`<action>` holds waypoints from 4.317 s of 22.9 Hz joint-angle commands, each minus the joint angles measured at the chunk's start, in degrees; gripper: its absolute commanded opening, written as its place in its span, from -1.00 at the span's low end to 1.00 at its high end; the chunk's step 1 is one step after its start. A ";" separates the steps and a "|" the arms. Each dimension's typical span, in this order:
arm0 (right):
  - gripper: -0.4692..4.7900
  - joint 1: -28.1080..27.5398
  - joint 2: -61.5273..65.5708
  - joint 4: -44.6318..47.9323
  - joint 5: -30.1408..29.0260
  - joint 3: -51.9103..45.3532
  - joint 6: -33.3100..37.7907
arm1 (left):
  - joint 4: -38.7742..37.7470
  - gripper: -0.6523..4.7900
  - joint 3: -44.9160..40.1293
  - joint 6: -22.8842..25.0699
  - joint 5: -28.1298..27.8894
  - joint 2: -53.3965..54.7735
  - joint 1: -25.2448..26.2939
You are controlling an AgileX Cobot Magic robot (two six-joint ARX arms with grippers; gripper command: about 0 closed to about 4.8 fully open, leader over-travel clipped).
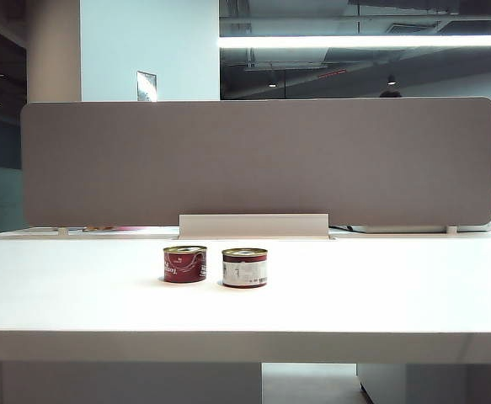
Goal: Stack a can of tomatoes on the right onto the can of tomatoes on the left.
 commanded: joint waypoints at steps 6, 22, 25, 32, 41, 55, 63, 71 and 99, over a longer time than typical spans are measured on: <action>-0.84 0.00 -0.09 0.59 -0.33 -0.35 0.00 | 0.37 -0.78 0.17 0.09 0.24 0.07 0.04; -0.84 0.07 -0.09 2.01 -16.11 -0.26 0.46 | 0.37 -0.78 0.17 0.00 0.83 0.07 0.04; -0.84 0.07 -0.09 2.10 -21.57 -0.26 0.48 | -0.50 -0.78 0.17 0.04 4.17 0.07 0.04; -0.84 0.09 -0.07 2.32 -30.05 0.00 3.98 | -2.93 -0.78 0.17 0.07 10.82 0.07 0.04; -0.84 0.07 2.75 2.38 -22.97 12.00 3.80 | -3.52 -0.78 0.17 0.04 10.82 0.07 0.04; -0.84 6.49 46.36 13.18 -23.39 31.95 -1.49 | -3.54 -0.78 0.17 0.04 10.78 0.07 0.04; -0.74 16.92 69.16 19.12 -22.86 38.53 -6.12 | -3.58 -0.78 0.17 0.04 10.78 0.07 0.04; 0.72 24.30 87.45 18.95 -19.98 49.51 -8.83 | -3.65 -0.78 0.17 0.07 10.73 0.07 0.04; 1.00 31.32 111.69 19.78 -7.67 61.35 -8.57 | -3.93 -0.78 0.17 0.07 10.78 0.07 0.04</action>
